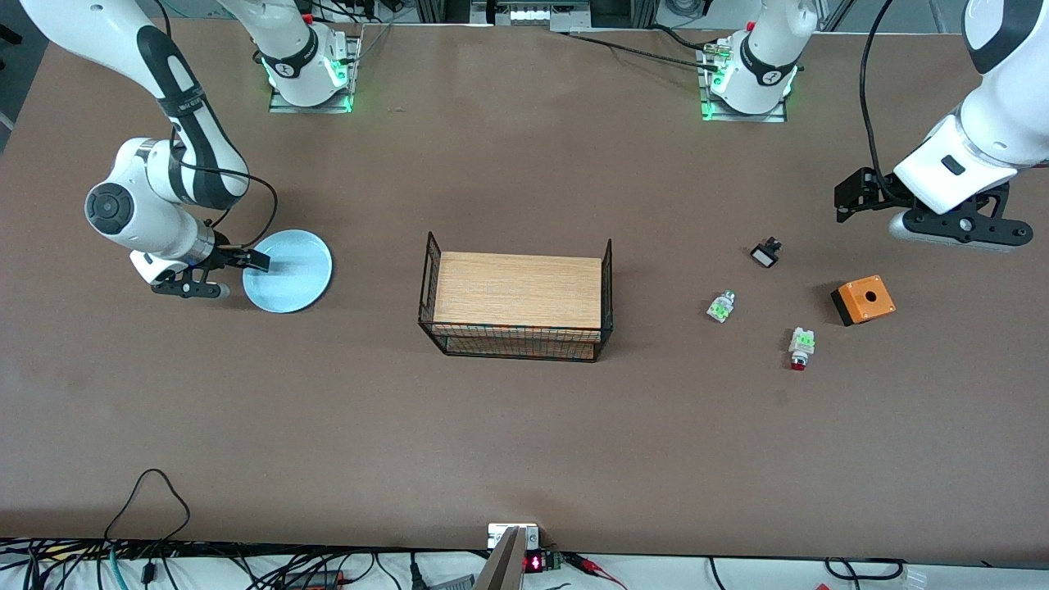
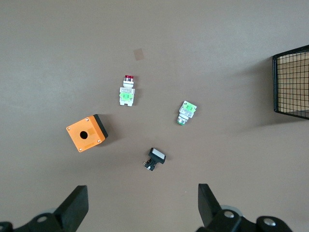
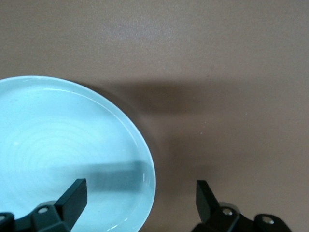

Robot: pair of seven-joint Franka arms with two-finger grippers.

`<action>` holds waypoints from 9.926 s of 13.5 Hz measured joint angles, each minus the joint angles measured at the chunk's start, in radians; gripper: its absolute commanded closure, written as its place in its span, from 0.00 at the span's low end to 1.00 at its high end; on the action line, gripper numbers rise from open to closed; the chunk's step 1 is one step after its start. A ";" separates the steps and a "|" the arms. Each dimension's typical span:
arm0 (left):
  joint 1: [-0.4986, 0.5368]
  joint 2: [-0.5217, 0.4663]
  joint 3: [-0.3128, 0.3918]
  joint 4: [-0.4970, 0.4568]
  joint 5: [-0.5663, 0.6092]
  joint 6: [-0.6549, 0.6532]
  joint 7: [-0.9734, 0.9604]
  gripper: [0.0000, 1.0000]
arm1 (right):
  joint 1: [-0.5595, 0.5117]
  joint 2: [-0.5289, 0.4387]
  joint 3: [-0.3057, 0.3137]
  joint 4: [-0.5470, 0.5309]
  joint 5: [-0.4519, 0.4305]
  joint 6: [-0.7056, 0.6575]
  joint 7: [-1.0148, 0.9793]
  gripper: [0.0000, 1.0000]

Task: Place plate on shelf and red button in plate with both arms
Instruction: 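Lower the right gripper onto the blue plate rim and grasp it, then lift the blue plate with the right gripper and carry it over the basket, then lower the blue plate onto the basket and open the right gripper, then withdraw the right gripper while the left gripper reaches the red-capped button, then grasp the red-capped button module with the left gripper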

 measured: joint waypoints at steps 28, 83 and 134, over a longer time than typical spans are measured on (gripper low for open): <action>0.002 0.000 -0.016 0.000 0.000 -0.015 0.000 0.00 | 0.041 -0.203 0.030 0.307 0.095 -0.637 0.079 1.00; 0.003 0.000 -0.028 0.003 0.000 -0.046 -0.017 0.00 | 0.452 0.092 0.338 0.631 0.147 -0.334 1.455 0.00; 0.145 0.548 -0.066 0.062 0.091 0.375 0.159 0.85 | 0.183 -0.256 -0.117 0.648 0.005 -0.806 0.022 0.00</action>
